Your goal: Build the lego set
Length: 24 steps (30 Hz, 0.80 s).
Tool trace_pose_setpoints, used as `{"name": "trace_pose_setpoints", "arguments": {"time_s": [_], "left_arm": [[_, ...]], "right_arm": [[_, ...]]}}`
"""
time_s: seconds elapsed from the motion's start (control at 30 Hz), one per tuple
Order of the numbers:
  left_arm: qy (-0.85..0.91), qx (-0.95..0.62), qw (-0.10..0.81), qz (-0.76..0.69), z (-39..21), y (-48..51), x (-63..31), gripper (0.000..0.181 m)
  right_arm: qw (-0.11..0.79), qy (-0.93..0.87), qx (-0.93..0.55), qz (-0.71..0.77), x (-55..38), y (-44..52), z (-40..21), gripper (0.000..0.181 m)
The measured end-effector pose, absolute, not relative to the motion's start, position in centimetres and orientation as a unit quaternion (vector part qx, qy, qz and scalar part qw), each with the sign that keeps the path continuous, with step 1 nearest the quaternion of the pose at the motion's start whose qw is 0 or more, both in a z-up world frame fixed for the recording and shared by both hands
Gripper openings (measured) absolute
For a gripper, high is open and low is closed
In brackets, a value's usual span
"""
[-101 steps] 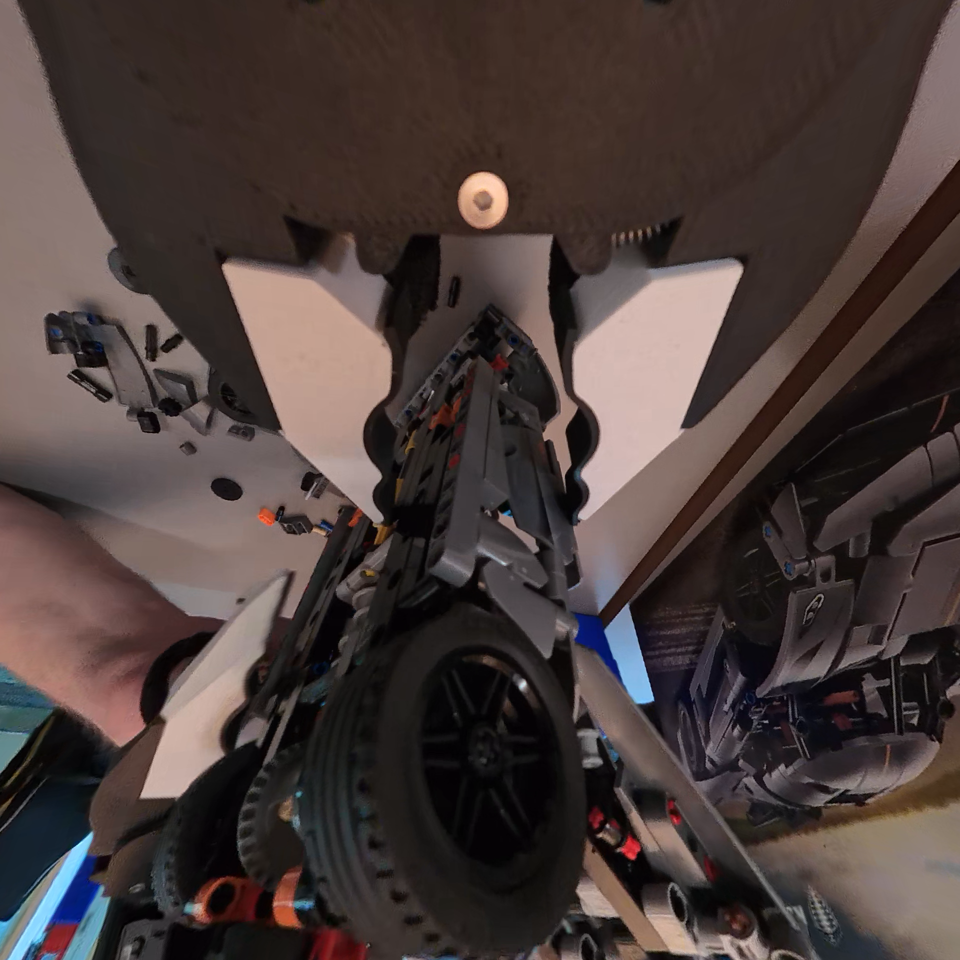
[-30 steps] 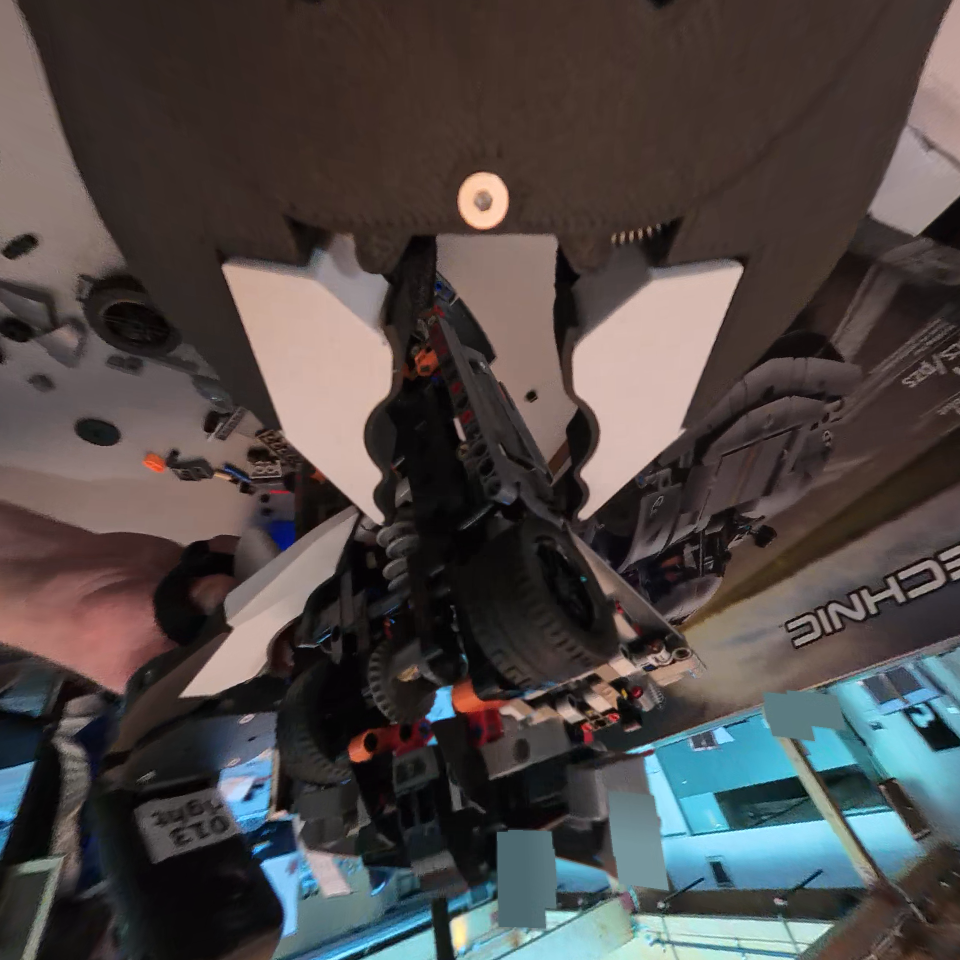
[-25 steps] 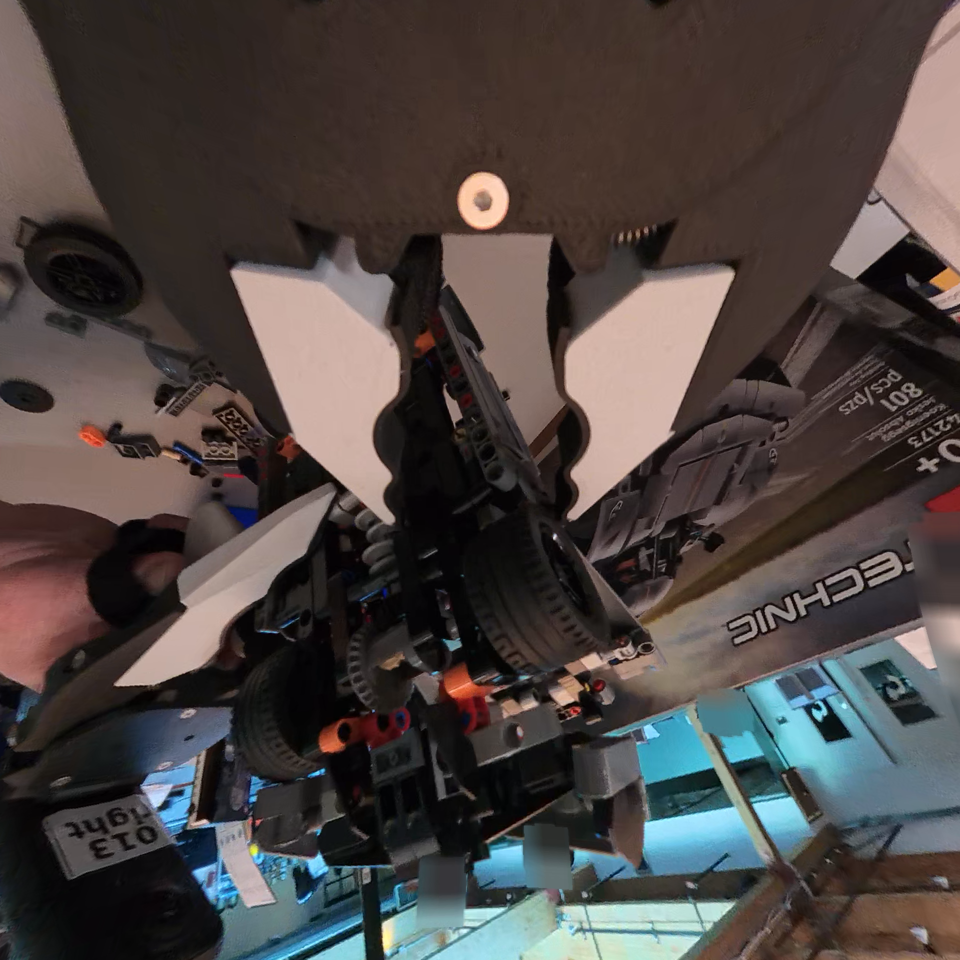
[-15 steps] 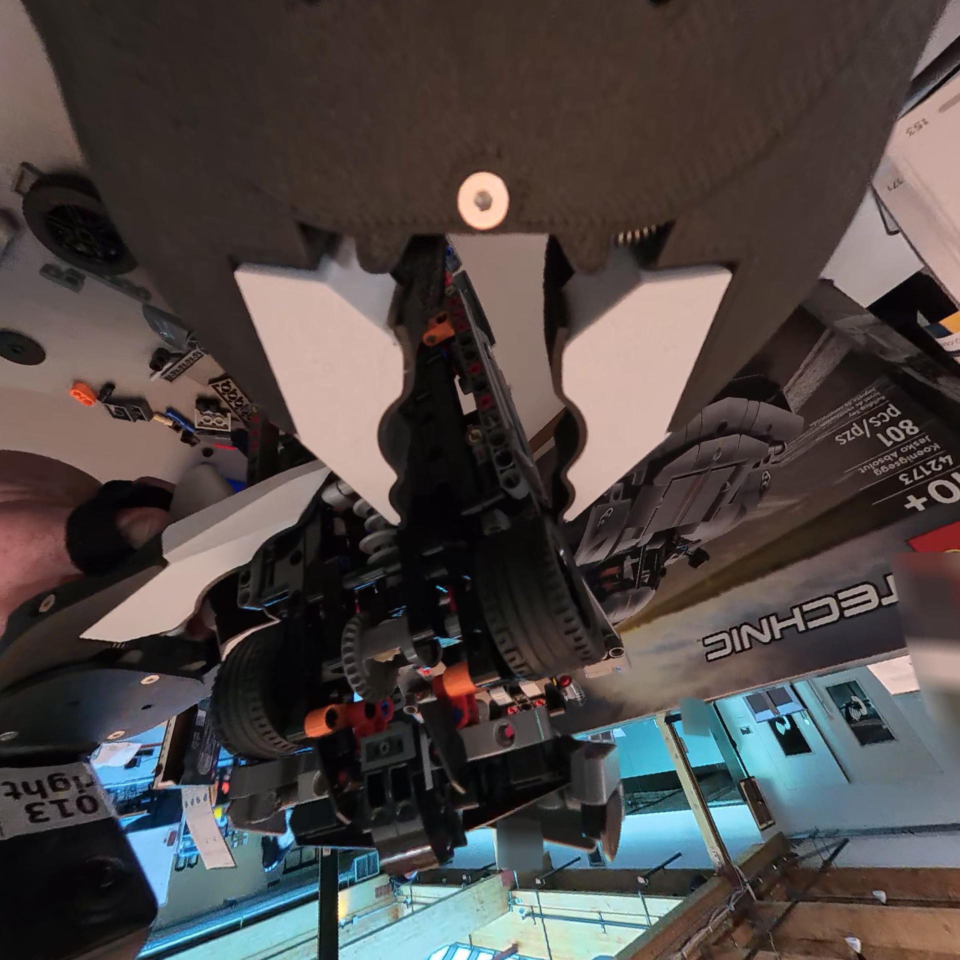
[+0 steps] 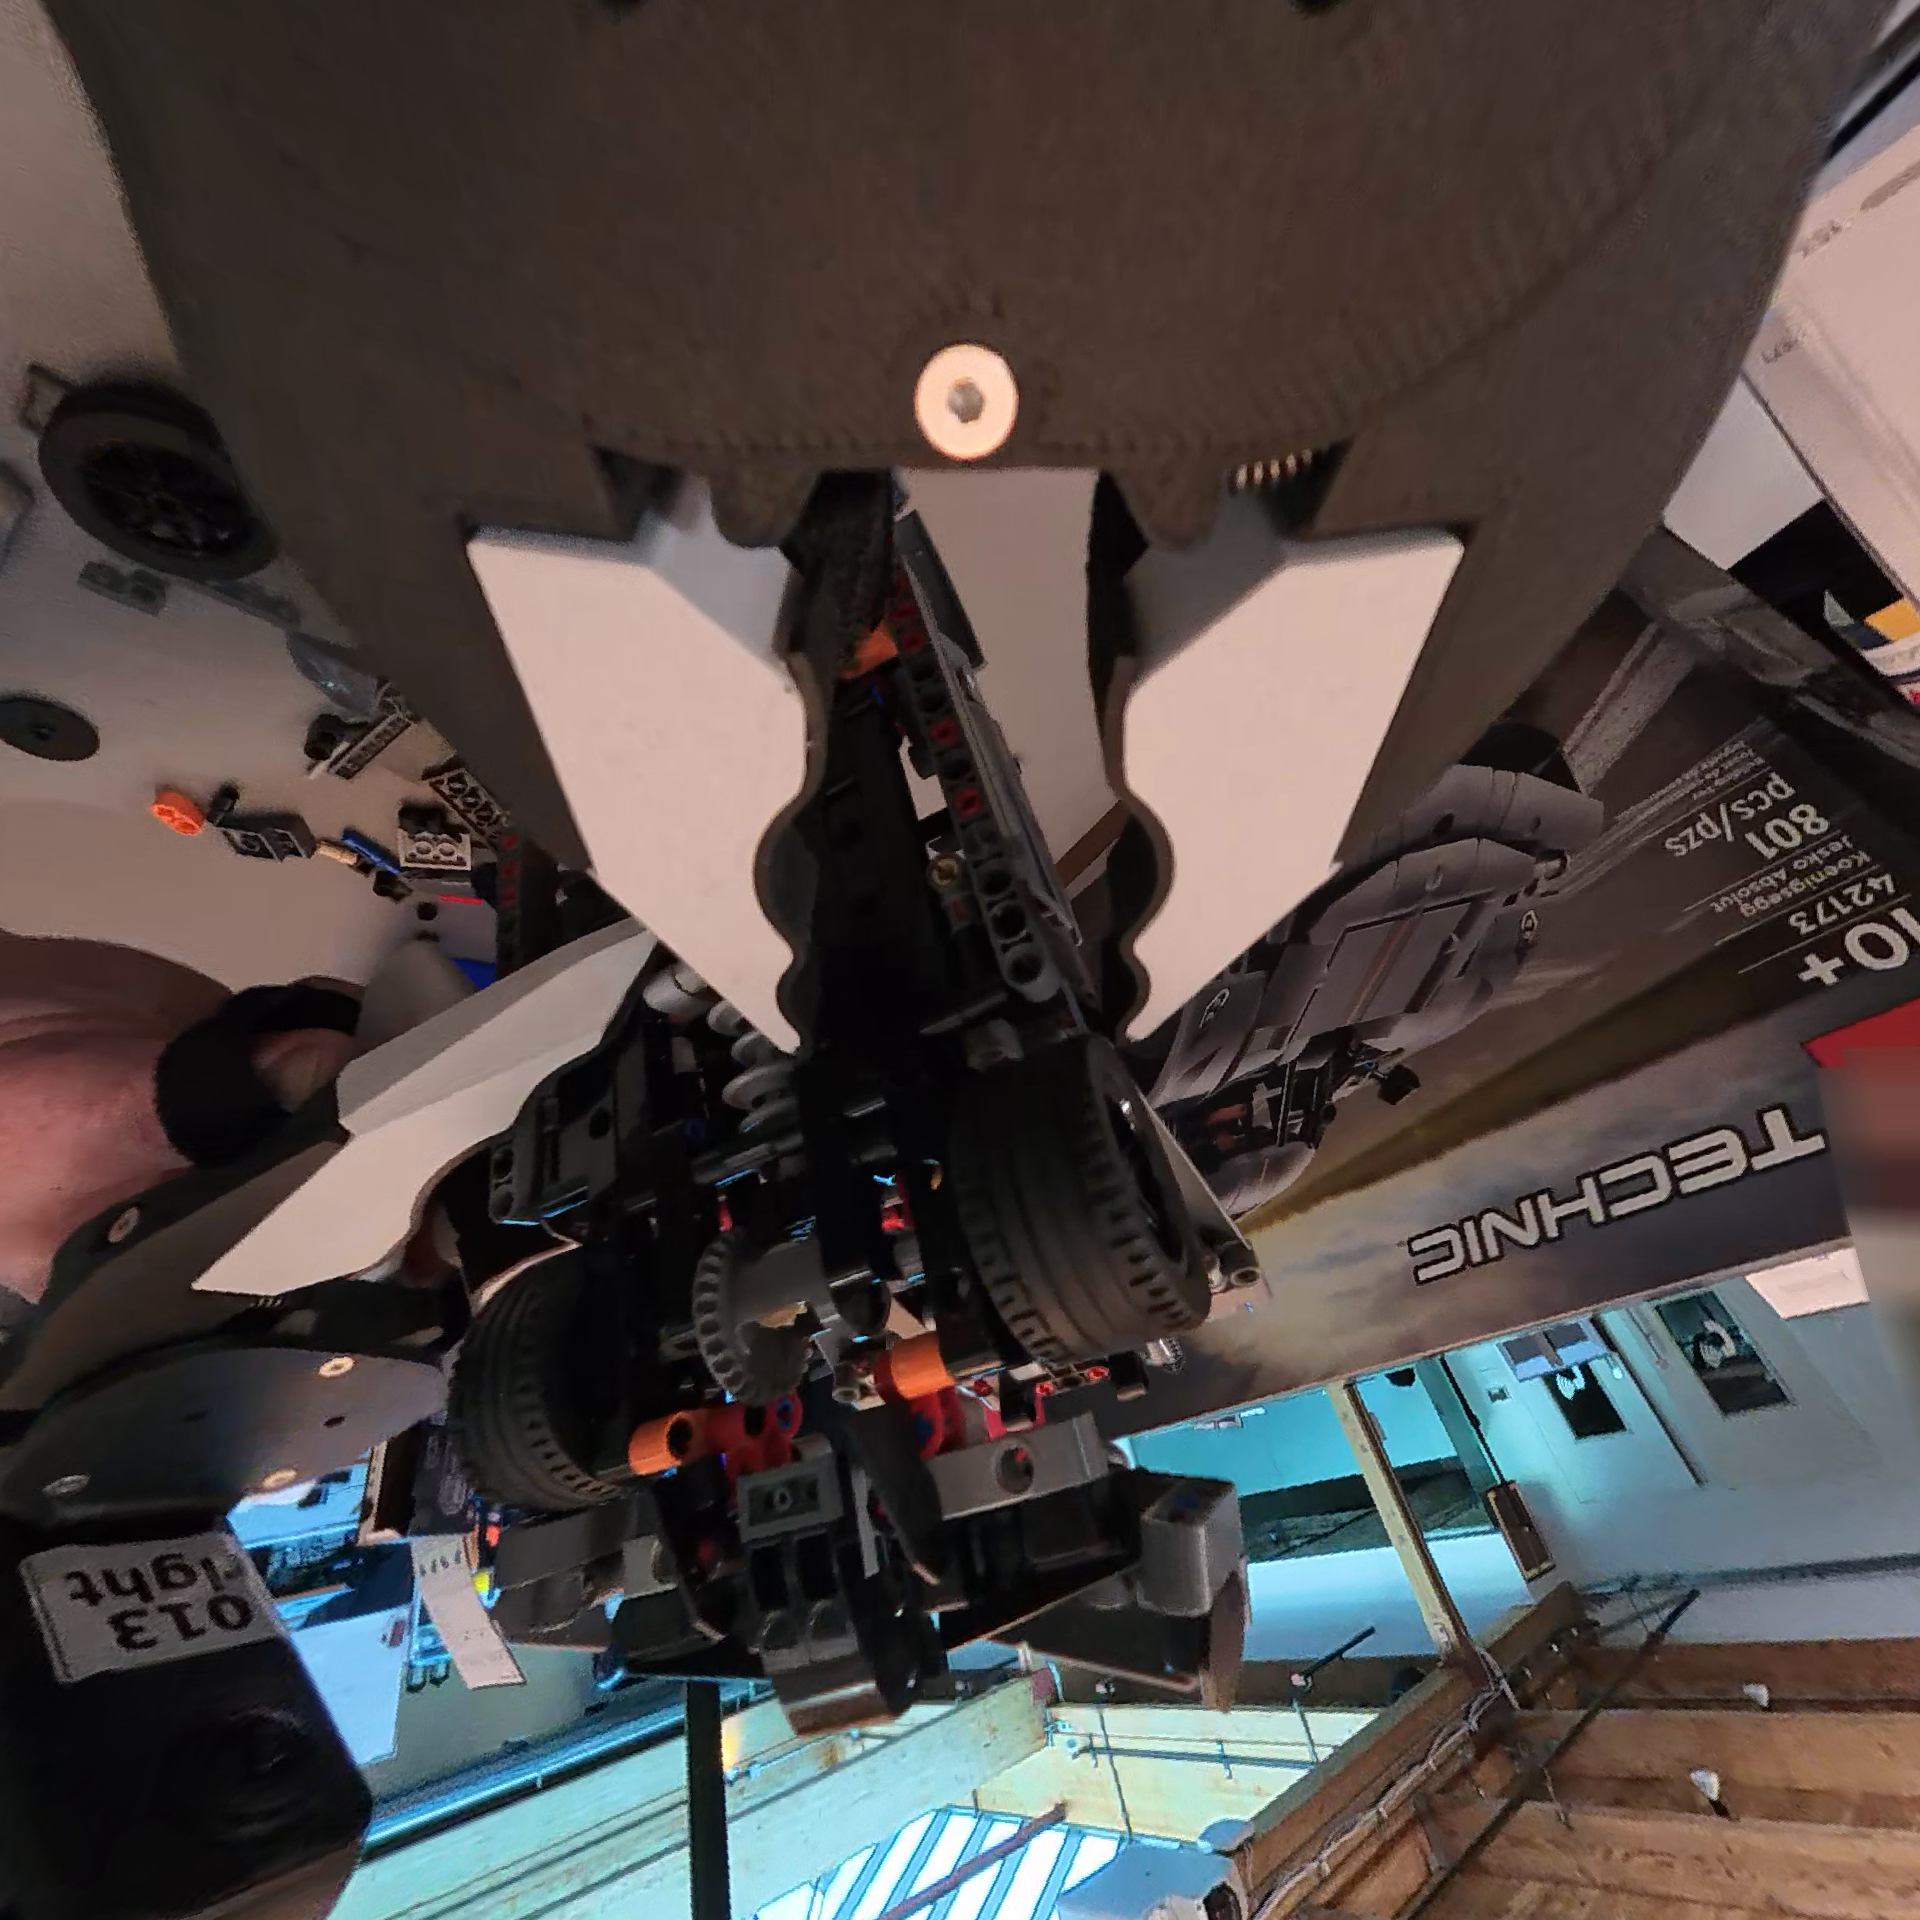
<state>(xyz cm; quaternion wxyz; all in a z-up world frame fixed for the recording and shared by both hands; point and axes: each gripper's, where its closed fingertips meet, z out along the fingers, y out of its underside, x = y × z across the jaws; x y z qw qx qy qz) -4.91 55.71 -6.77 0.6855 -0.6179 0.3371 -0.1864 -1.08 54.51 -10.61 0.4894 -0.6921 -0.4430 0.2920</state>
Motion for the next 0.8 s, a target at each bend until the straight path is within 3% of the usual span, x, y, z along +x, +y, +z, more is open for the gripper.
{"name": "trace_pose_setpoints", "arguments": {"time_s": [0.43, 0.8], "left_arm": [[0.408, -0.568, 0.696, -0.162, -4.7, 53.8, -5.8, 0.066], [0.355, -0.604, 0.693, -0.169, -3.9, 54.2, -5.9, 0.064]], "right_arm": [[0.488, -0.468, -0.682, 0.279, -1.8, 53.6, -10.6, 0.054], [0.497, -0.47, -0.678, 0.27, -2.0, 53.5, -10.5, 0.053]]}}
